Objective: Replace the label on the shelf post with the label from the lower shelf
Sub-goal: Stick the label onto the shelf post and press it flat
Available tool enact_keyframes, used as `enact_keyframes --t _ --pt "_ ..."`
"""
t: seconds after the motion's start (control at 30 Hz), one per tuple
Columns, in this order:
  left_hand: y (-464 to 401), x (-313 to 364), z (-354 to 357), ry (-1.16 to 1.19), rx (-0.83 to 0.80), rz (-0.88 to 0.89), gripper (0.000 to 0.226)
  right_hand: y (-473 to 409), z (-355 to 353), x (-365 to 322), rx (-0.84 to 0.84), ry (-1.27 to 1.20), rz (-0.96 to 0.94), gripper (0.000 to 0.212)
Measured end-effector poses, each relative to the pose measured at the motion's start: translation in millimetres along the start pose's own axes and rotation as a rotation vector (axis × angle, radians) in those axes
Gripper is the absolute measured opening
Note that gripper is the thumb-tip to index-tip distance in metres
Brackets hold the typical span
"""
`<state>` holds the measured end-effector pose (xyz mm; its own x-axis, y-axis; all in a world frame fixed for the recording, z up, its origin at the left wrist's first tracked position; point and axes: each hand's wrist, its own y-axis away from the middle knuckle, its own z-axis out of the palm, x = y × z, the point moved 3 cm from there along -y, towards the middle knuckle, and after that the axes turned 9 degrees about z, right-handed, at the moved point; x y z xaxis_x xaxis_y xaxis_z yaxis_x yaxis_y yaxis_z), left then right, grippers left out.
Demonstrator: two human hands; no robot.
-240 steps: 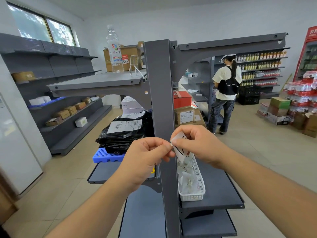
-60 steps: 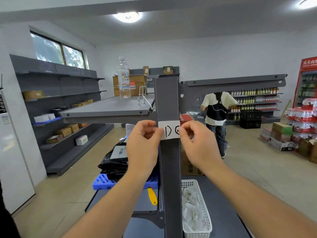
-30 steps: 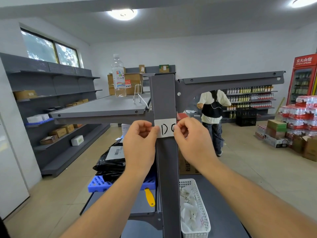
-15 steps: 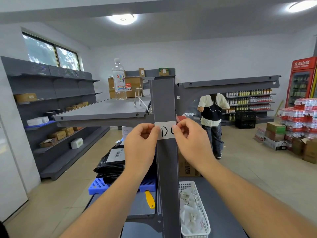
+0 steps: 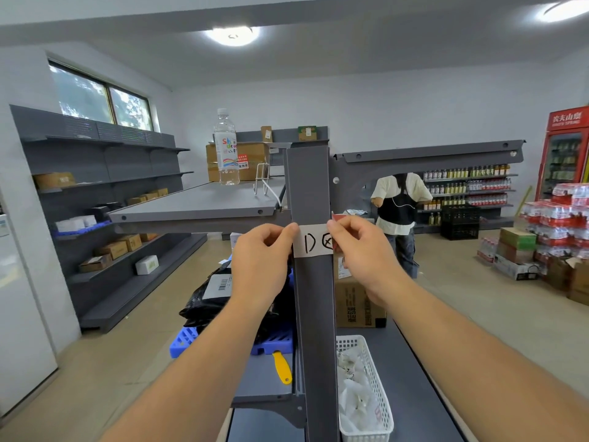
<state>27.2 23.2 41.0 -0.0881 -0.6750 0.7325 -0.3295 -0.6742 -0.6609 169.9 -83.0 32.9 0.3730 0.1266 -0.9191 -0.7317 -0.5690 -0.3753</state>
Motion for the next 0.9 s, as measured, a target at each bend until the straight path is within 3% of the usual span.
enact_keyframes --t 0.2,0.4,0.57,0.63,0.77,0.9 --pt "10 2 2 -0.017 0.010 0.064 0.010 6 0 12 0.018 0.073 -0.020 0.025" --pt "13 2 9 -0.085 0.024 0.125 0.019 5 2 13 0.081 0.103 -0.104 0.024" --pt "15 -1 7 -0.060 0.007 0.143 0.012 -1 1 23 -0.039 -0.033 0.005 0.022" --pt "17 -3 5 -0.039 -0.009 0.146 0.018 -1 -1 26 -0.080 -0.105 0.055 0.020" --pt "18 -3 3 -0.031 -0.032 0.138 0.023 0 -6 22 -0.055 -0.100 0.074 0.027" --pt "12 4 2 -0.105 0.006 0.135 0.012 0 2 8 -0.004 -0.004 0.006 0.038"
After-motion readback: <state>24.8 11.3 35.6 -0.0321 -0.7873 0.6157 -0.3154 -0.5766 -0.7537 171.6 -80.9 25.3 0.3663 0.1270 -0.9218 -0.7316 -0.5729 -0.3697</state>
